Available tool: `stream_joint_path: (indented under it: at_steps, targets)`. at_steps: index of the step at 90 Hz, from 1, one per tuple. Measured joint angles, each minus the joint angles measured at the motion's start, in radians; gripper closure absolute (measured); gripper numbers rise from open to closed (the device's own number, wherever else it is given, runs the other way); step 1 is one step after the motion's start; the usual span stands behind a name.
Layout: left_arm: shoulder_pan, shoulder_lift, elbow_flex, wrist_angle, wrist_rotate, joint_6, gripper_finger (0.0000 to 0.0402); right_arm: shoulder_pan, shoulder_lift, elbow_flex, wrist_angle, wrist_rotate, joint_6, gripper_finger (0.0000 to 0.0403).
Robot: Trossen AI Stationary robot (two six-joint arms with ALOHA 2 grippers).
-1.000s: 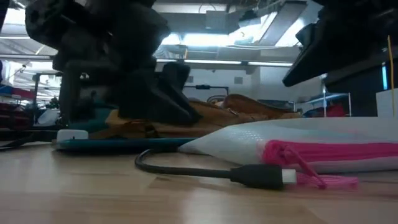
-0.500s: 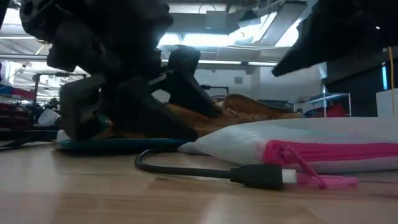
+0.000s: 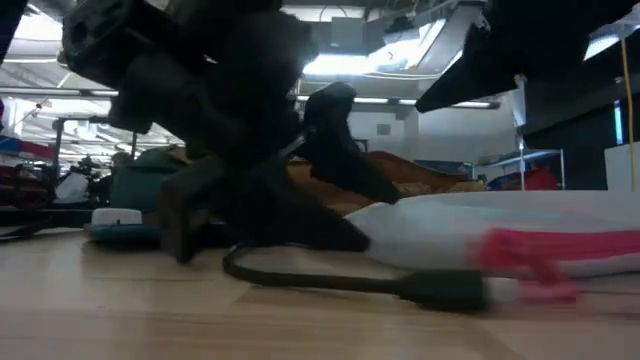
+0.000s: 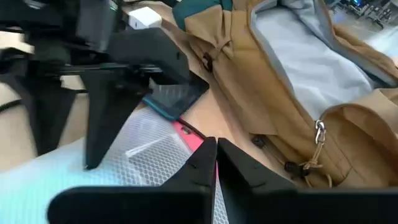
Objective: Unpack backpack
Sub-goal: Open the pink zipper pouch
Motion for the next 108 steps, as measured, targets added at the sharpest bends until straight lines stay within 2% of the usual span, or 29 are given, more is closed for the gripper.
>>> stream_joint_path:
  at_steps: [37, 56, 78, 93, 108]
  targets:
    - [0.023, 0.016, 0.023, -0.023, -0.029, -0.036, 0.0166, -0.032, 0.1, 0.0, 0.044, -0.014, 0.003, 0.0402]
    - [0.055, 0.017, 0.022, -0.031, -0.026, -0.058, 0.0168, -0.031, 0.11, 0.0, 0.059, -0.005, 0.004, 0.0402]
    - [0.077, 0.018, 0.021, -0.033, -0.008, -0.061, 0.0251, -0.03, 0.11, 0.0, 0.059, -0.005, -0.006, 0.0402]
    - [0.093, 0.018, 0.02, -0.028, 0.018, -0.066, 0.0378, -0.03, 0.11, 0.0, 0.059, -0.005, -0.023, 0.0402]
    - [0.104, 0.014, 0.02, -0.029, 0.002, -0.053, 0.0396, -0.03, 0.11, 0.0, 0.039, -0.005, -0.023, 0.0402]
